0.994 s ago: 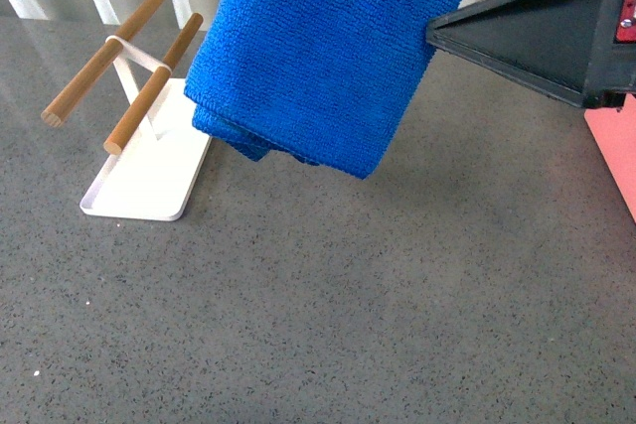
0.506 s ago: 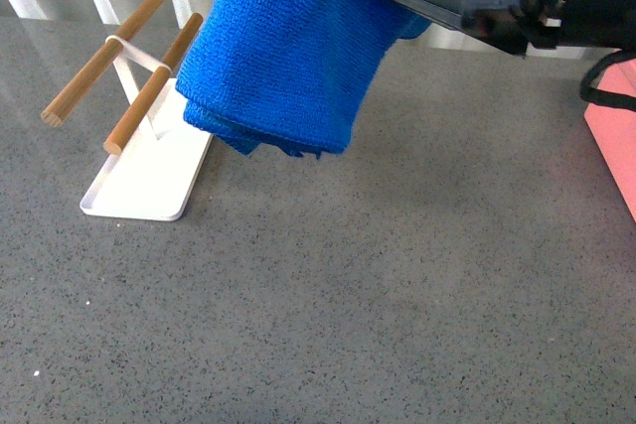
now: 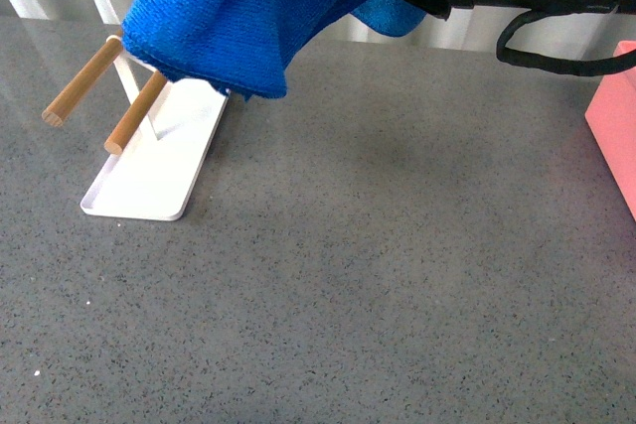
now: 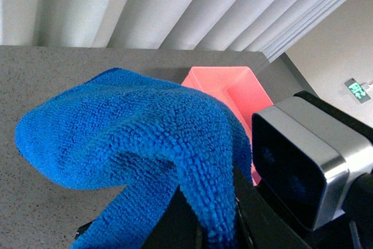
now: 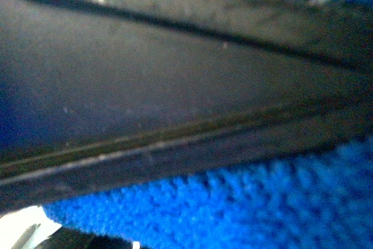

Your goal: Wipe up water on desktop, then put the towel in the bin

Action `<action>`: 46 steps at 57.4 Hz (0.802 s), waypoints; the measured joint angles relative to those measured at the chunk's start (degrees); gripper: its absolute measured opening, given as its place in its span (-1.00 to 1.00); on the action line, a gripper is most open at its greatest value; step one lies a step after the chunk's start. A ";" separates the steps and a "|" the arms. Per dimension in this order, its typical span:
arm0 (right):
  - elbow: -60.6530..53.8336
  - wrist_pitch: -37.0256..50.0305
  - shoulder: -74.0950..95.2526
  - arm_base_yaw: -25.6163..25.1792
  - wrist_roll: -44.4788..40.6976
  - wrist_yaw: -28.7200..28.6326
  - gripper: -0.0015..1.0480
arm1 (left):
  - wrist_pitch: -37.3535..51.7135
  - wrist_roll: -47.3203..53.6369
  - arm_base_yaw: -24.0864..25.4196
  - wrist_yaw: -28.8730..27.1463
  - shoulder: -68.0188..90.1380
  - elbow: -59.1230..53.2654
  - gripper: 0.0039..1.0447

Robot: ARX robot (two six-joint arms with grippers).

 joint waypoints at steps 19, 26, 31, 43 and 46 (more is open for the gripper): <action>-3.52 4.24 -0.13 -1.46 4.15 2.43 -0.81 | 0.00 0.02 -0.02 0.11 -0.22 0.00 -0.01; -4.57 4.39 -0.50 -2.23 4.15 2.36 -0.92 | 0.00 0.02 -0.02 0.11 -0.22 0.00 0.33; -5.09 3.80 -1.03 -2.71 4.07 2.43 -0.92 | 0.00 0.00 -0.02 0.11 -0.22 0.00 0.57; -6.91 -0.94 -2.67 -4.07 1.16 2.80 -0.92 | 0.00 0.02 -0.02 0.11 -0.22 0.00 0.87; -7.17 -1.53 -2.82 -4.17 0.59 2.95 -0.92 | 1.20 1.11 -0.50 -2.97 -0.26 -0.46 0.85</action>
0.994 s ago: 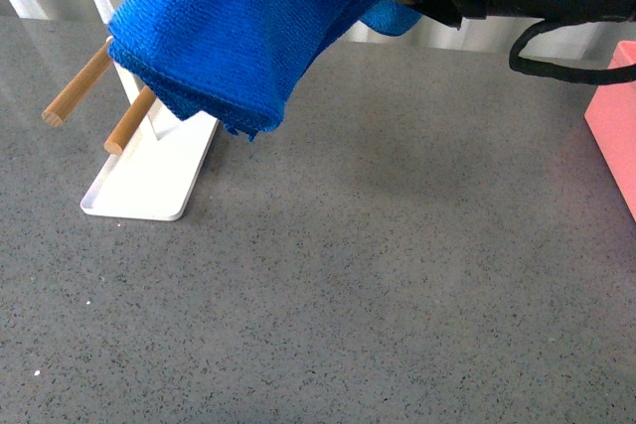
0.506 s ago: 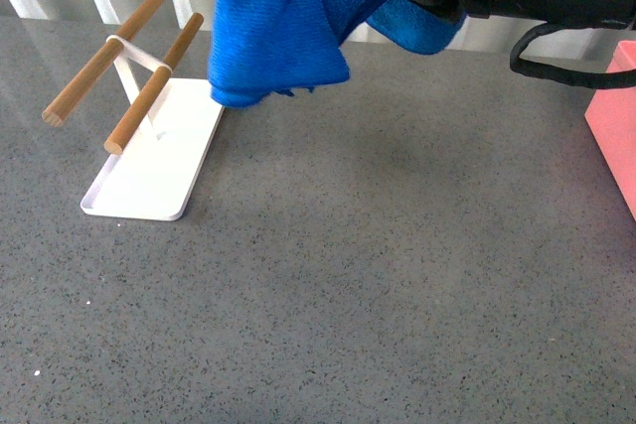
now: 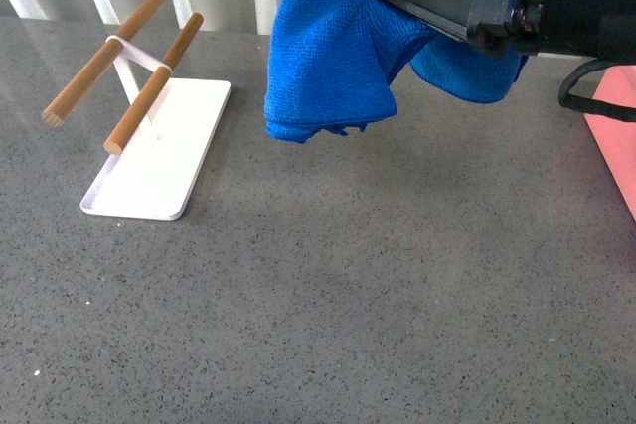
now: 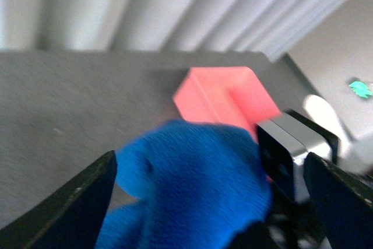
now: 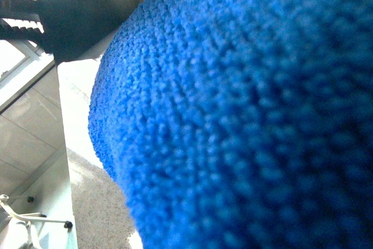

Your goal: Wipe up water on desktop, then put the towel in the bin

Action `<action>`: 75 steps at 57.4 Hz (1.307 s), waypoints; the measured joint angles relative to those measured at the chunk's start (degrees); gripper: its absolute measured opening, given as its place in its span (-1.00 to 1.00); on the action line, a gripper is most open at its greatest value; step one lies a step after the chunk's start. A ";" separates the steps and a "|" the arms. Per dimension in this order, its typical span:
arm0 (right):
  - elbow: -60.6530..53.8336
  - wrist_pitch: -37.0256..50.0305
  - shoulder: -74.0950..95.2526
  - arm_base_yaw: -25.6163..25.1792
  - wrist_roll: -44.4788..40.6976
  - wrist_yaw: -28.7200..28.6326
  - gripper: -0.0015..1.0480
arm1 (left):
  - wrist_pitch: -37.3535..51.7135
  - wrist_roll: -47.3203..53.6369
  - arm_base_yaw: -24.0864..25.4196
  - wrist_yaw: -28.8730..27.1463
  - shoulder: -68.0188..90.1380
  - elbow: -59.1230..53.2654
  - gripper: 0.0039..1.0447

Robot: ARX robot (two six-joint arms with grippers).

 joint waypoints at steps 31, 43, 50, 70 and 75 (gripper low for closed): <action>-2.69 -2.58 -2.36 -0.87 -3.13 0.81 -0.92 | 29.97 20.41 8.28 -38.58 -20.15 -36.61 -0.60; -4.24 -2.91 -3.21 -2.05 -4.28 1.68 -0.92 | 31.19 21.07 12.17 -34.18 -27.98 -45.90 -0.93; -4.33 -2.97 -3.21 -3.10 -4.57 2.19 -0.92 | 31.15 21.20 14.60 -32.20 -32.72 -50.49 -0.93; -4.33 -2.45 -3.30 -3.50 -4.37 2.12 -0.92 | 26.34 21.22 18.99 -27.85 -45.29 -58.34 -0.93; -4.33 -2.45 -3.30 -3.50 -4.37 2.16 -0.92 | 24.79 21.22 19.71 -27.04 -47.87 -59.41 -0.93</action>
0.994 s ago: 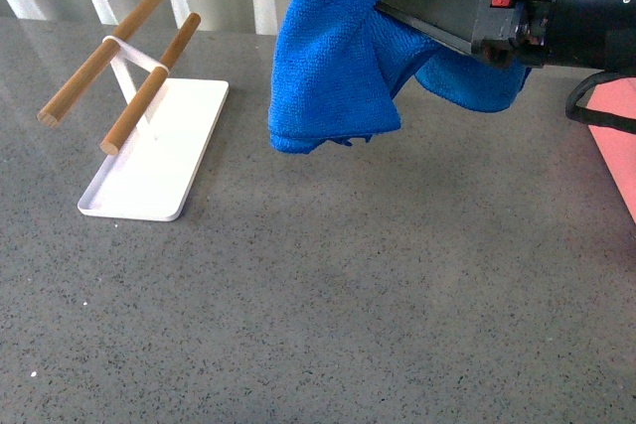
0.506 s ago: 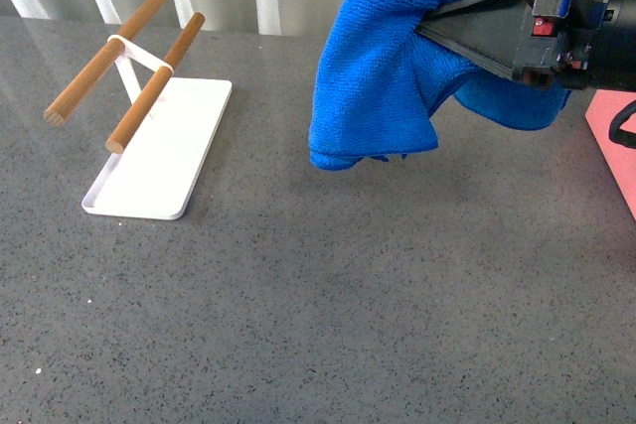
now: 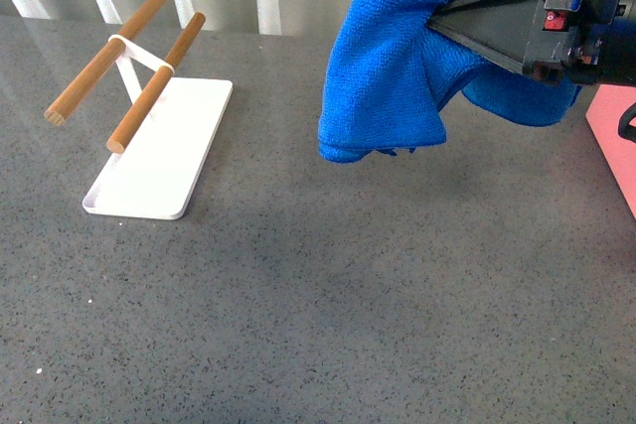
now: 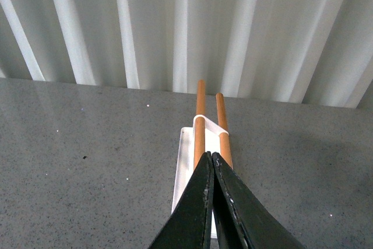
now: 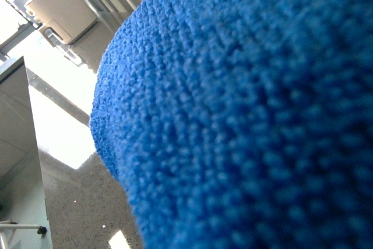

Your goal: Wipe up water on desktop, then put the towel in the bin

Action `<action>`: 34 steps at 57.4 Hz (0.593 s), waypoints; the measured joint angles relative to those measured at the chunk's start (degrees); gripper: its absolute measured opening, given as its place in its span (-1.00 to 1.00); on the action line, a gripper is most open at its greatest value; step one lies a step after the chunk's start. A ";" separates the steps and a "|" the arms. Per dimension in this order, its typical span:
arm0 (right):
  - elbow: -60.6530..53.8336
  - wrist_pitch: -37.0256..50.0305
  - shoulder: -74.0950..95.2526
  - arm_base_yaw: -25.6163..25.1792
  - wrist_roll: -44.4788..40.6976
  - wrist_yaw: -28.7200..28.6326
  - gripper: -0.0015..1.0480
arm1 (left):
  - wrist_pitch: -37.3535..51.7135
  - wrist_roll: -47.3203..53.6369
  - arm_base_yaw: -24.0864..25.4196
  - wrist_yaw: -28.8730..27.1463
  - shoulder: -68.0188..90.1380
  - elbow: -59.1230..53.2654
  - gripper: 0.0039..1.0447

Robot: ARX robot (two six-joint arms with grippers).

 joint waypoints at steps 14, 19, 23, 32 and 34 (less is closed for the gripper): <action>0.00 -0.02 0.00 0.02 -0.04 0.37 -0.92 | -2.60 0.02 4.63 4.42 -5.88 -2.78 -0.93; 0.00 -0.68 0.00 0.13 -0.24 0.79 -0.92 | -3.56 0.04 4.74 4.48 -8.11 -4.15 -0.93; 0.02 -1.36 0.00 0.24 -0.44 1.11 -0.92 | -5.60 0.02 4.74 4.57 -10.47 -4.15 -0.93; 0.11 -2.93 0.00 0.39 -1.36 1.22 -0.92 | -10.03 0.02 4.74 4.63 -15.56 -4.17 -0.93; 0.13 -3.28 0.00 0.44 -1.66 1.33 -0.92 | -11.34 0.04 4.74 4.61 -17.03 -4.17 -0.93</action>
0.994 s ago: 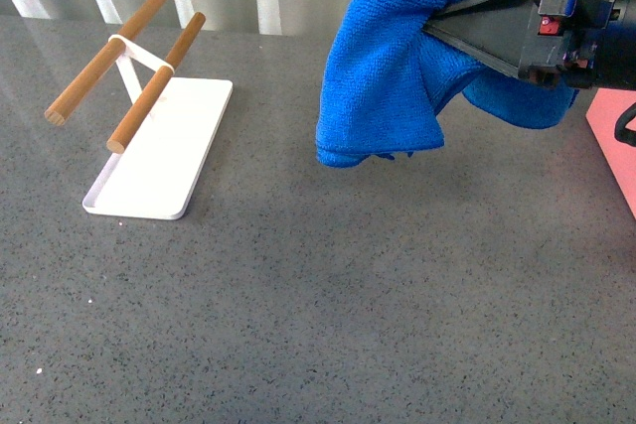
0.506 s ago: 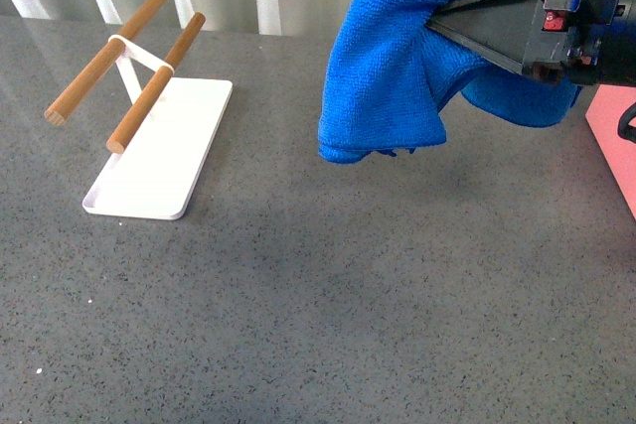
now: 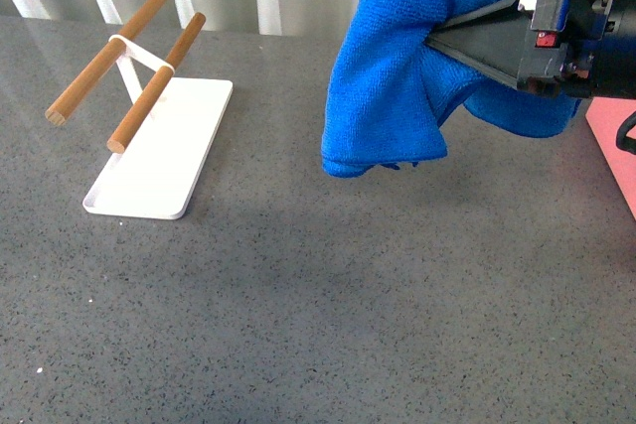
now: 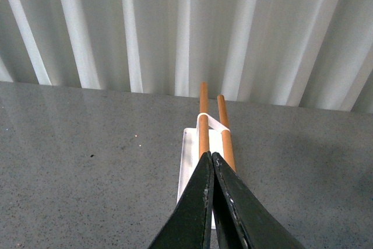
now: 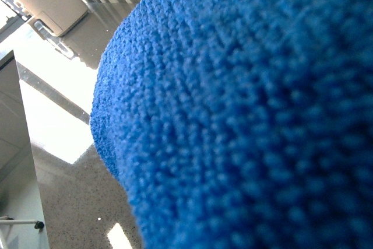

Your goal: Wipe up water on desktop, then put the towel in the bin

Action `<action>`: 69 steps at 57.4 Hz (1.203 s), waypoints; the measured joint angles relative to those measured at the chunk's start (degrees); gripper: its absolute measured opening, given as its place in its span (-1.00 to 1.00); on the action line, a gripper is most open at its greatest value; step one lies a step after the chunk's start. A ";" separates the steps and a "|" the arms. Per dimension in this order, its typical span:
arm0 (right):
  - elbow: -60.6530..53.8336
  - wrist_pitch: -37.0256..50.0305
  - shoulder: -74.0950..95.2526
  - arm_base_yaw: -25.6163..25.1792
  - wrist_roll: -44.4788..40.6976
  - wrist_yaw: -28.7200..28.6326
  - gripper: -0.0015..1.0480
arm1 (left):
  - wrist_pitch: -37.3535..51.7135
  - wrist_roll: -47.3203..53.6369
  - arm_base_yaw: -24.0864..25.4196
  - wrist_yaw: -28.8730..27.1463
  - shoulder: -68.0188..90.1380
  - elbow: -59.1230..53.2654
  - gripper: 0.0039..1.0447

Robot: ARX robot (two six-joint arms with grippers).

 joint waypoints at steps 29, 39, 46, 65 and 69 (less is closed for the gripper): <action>0.02 -1.40 0.24 0.90 -1.40 1.40 -0.92 | -12.22 0.00 0.00 0.02 -12.79 -0.02 -0.93; 0.15 -3.50 0.39 1.18 -2.54 1.97 -0.92 | -14.93 0.00 0.00 0.00 -15.52 -0.02 -0.93; 0.55 -4.92 0.39 1.18 -3.63 1.62 -0.92 | -16.74 -0.02 0.00 0.00 -17.38 -0.02 -0.93; 0.92 -5.68 0.39 1.18 -5.07 1.68 -0.92 | -25.11 0.00 0.00 -0.02 -24.74 -0.02 -0.93; 0.92 -5.31 0.39 1.18 -5.05 1.64 -0.92 | -29.90 0.00 0.00 0.04 -28.46 -0.02 -0.93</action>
